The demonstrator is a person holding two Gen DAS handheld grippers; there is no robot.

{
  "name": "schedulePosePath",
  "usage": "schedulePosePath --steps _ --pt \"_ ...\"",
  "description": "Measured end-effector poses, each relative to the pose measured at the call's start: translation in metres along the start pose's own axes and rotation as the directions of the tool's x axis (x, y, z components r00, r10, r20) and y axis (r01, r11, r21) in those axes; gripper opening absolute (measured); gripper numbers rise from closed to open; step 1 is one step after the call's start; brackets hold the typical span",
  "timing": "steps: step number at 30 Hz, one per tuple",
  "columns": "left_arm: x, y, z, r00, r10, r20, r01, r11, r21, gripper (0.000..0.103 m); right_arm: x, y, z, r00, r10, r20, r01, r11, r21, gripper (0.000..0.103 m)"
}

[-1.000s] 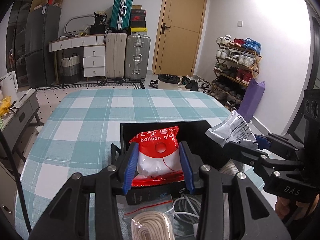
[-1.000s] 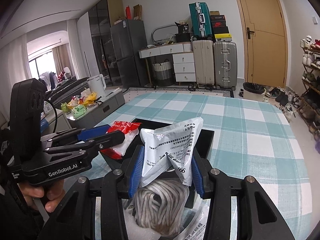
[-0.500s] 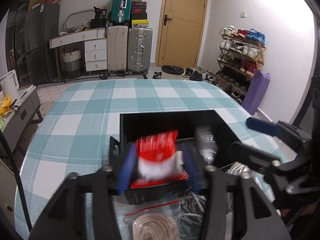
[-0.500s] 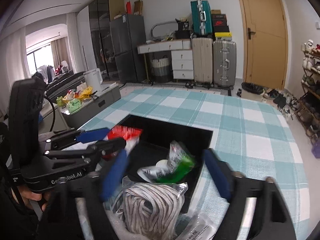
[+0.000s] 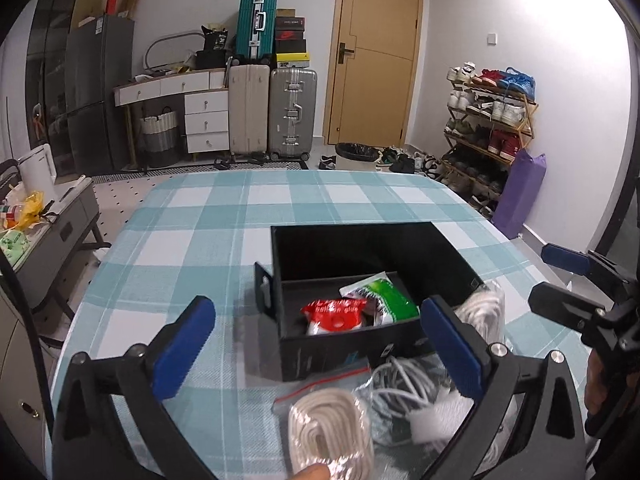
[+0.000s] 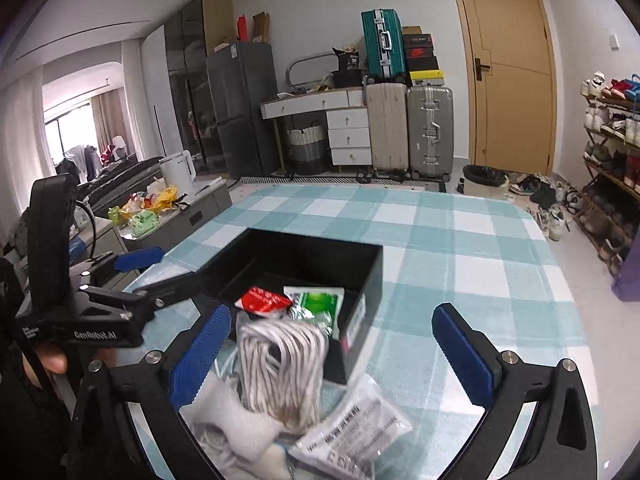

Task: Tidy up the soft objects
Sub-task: 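Withdraw both grippers from the box back toward the pile, then grasp the bagged white rope with the left gripper while the right grasps another white sachet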

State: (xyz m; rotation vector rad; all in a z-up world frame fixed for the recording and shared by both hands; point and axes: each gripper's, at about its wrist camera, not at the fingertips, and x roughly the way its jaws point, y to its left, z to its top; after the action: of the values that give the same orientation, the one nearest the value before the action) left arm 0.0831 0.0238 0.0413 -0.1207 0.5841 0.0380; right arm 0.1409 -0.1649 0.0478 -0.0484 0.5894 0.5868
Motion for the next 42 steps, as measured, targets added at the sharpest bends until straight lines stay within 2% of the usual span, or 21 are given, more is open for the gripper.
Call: schedulePosePath --steps 11,14,21,28,42 --pt "-0.010 0.012 -0.024 0.999 0.017 -0.047 -0.017 1.000 -0.013 0.103 -0.020 -0.015 -0.023 0.999 -0.047 -0.024 0.048 0.998 0.037 0.103" --pt "-0.012 0.013 -0.027 0.999 0.022 -0.049 -0.022 1.000 -0.014 0.103 -0.019 -0.020 -0.026 0.998 -0.038 -0.052 0.041 0.998 0.050 0.103" --pt "-0.016 0.010 -0.036 0.998 0.032 -0.056 -0.031 0.999 0.019 0.103 -0.016 -0.019 -0.036 0.995 -0.037 -0.096 0.038 0.999 0.005 0.103" --pt "-0.015 0.012 -0.043 0.997 0.032 -0.076 -0.032 0.999 0.009 0.103 -0.012 -0.020 -0.045 0.988 -0.054 -0.146 0.050 0.998 -0.028 0.103" --pt "-0.011 0.016 -0.048 0.995 0.044 -0.090 -0.044 0.999 0.001 0.103 0.013 -0.038 -0.058 0.971 -0.047 -0.236 0.079 0.989 0.128 0.103"
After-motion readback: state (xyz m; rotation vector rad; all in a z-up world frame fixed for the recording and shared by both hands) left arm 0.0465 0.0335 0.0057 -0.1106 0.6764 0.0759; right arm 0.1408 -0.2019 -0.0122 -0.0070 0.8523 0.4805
